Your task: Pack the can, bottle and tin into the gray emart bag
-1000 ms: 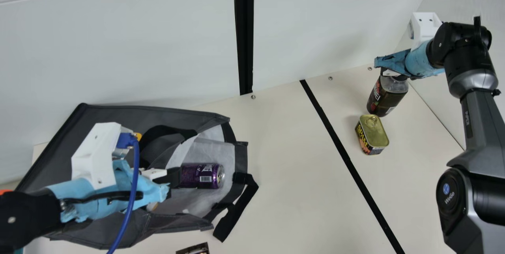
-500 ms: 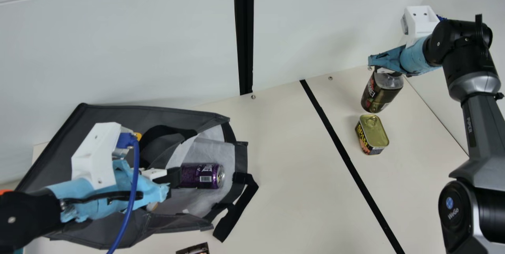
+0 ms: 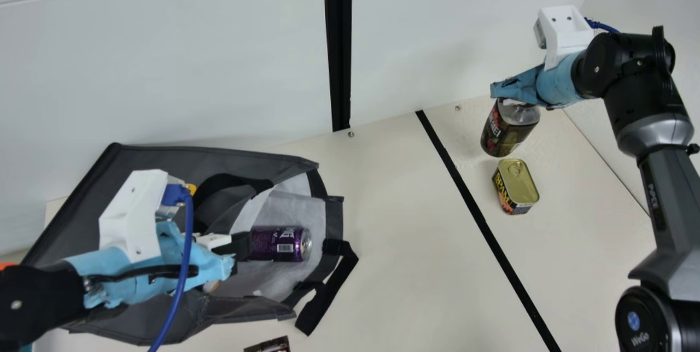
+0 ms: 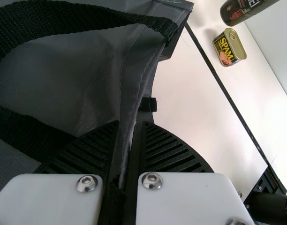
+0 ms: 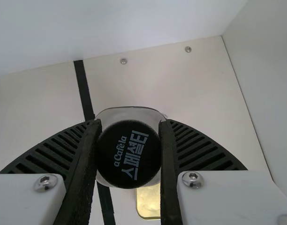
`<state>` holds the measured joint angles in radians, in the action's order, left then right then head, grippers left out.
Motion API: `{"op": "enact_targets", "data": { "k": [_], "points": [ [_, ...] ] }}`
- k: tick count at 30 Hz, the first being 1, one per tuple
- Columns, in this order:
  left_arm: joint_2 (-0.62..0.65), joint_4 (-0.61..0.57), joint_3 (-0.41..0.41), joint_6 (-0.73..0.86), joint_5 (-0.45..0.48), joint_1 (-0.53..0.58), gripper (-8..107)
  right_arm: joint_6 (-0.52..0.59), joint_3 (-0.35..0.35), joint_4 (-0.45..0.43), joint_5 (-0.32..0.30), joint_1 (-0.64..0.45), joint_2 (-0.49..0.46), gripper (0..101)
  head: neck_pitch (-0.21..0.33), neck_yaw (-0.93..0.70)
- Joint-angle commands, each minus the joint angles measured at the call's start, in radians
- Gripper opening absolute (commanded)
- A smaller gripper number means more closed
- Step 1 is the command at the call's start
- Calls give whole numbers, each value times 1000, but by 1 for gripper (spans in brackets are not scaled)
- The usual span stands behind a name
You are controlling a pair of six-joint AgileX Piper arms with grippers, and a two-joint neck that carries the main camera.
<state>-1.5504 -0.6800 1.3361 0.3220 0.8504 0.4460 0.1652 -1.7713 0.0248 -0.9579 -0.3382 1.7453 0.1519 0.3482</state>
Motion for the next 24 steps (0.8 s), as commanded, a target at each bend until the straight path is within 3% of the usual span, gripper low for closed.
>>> {"op": "enact_targets", "data": {
  "k": [1, 24],
  "points": [
    [0, 0, 0, 0, 0, 0, 10, 8, 17, 0, 6, 11, -19, 0, 23, 1],
    [0, 0, 0, 0, 0, 0, 10, 184, 197, 58, 10, 115, -207, 0, 23, 1]
  ]
}}
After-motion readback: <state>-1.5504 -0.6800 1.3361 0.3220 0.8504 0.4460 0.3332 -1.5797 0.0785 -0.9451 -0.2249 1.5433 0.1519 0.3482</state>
